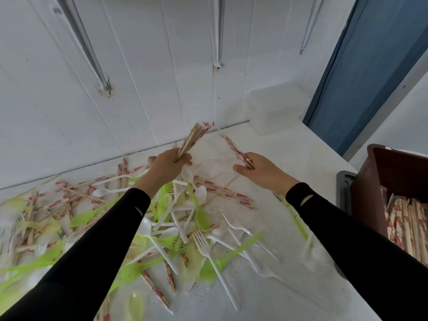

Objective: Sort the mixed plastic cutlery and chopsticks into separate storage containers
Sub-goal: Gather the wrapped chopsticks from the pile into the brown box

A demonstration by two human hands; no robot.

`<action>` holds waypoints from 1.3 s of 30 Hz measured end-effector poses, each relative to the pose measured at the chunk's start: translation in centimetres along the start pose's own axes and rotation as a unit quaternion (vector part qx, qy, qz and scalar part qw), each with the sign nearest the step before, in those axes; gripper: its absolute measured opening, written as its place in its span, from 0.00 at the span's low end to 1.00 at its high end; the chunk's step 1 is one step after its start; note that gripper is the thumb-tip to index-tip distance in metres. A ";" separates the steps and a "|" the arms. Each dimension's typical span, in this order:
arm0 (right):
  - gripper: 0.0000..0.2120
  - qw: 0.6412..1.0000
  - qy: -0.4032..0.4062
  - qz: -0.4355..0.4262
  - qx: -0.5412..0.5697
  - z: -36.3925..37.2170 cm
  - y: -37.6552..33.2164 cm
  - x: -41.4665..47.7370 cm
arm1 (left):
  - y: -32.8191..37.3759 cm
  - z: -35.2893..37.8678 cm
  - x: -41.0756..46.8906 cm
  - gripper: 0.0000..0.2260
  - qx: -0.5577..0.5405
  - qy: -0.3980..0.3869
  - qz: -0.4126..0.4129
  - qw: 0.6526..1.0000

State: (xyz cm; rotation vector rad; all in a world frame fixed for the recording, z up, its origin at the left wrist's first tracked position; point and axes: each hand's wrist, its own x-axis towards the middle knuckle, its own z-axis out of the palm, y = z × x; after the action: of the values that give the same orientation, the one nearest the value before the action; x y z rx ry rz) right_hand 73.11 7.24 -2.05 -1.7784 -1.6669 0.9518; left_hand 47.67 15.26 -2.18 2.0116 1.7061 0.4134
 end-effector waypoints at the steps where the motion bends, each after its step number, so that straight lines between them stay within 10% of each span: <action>1: 0.19 0.998 0.000 0.019 0.068 0.1 -0.3 0.0 | 0.0 0.0 -0.3 0.09 -0.037 0.016 -0.001 0.999; 5: 0.16 0.971 -0.001 0.056 0.234 0.9 -1.4 -0.6 | 1.6 0.3 -2.4 0.15 -0.123 0.097 0.019 0.987; 13: 0.11 0.992 -0.012 0.085 -0.090 2.6 1.4 -0.3 | 2.7 4.5 -5.6 0.10 0.062 -0.122 0.114 0.984; 31: 0.10 0.960 -0.016 0.053 -0.274 5.0 1.6 -3.2 | -0.8 1.5 -6.5 0.11 -0.058 -0.002 0.033 0.998; 39: 0.08 0.966 -0.068 0.087 -0.233 3.8 0.7 -4.7 | -0.5 1.9 -9.6 0.05 -0.044 -0.083 0.055 0.994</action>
State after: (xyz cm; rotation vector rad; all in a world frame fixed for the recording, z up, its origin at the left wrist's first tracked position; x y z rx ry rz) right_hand 70.59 2.11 -4.32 -2.2394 -1.9689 0.8144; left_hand 46.48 5.61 -3.42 2.0225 1.4574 0.3403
